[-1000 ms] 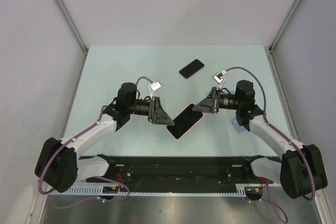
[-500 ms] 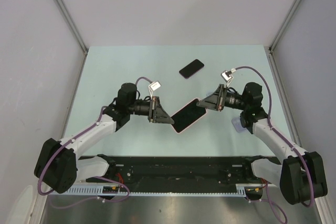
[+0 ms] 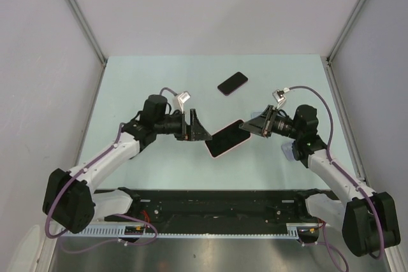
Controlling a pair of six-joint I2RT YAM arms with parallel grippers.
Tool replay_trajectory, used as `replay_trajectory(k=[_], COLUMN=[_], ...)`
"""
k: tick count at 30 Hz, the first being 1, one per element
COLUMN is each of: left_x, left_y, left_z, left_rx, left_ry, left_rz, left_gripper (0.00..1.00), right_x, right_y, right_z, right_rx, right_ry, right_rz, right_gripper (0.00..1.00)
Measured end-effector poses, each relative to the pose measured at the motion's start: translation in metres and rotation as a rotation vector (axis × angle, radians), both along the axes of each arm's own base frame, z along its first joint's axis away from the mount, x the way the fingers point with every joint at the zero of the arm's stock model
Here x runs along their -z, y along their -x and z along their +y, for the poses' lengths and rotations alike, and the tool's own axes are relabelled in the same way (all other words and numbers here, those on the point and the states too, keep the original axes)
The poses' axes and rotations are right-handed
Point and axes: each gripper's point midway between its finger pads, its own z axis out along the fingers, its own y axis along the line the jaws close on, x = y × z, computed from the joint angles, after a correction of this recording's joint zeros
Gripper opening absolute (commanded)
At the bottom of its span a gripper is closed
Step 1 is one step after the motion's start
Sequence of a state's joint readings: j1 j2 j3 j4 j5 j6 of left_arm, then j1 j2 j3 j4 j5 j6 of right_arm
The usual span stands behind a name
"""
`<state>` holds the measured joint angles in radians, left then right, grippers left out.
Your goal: Put the phone into the phone case
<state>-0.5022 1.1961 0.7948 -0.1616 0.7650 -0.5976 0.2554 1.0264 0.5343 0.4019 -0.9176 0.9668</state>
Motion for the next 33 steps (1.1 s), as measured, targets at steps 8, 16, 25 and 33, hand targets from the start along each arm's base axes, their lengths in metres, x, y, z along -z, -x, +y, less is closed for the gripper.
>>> replay_trajectory(k=[8, 16, 25, 33], left_x=[0.017, 0.012, 0.026, 0.032], left_y=[-0.045, -0.052, -0.048, -0.045], left_z=[0.057, 0.1, 0.116, 0.111], left_rx=[-0.331, -0.506, -0.539, -0.511], left_ry=[-0.239, -0.36, -0.426, -0.412], left_rz=[-0.052, -0.123, -0.093, -0.07], left_gripper=[0.99, 1.0, 0.97, 0.94], right_x=[0.041, 0.108, 0.14, 0.154], right_y=[-0.035, -0.087, -0.123, -0.108], right_z=[-0.001, -0.012, -0.044, -0.044], right_rx=[0.218, 0.511, 0.887, 0.997], right_ry=[0.103, 0.193, 0.244, 0.227], right_rz=[0.112, 0.271, 0.264, 0.296], right_gripper=[0.0, 0.0, 0.04, 0.24])
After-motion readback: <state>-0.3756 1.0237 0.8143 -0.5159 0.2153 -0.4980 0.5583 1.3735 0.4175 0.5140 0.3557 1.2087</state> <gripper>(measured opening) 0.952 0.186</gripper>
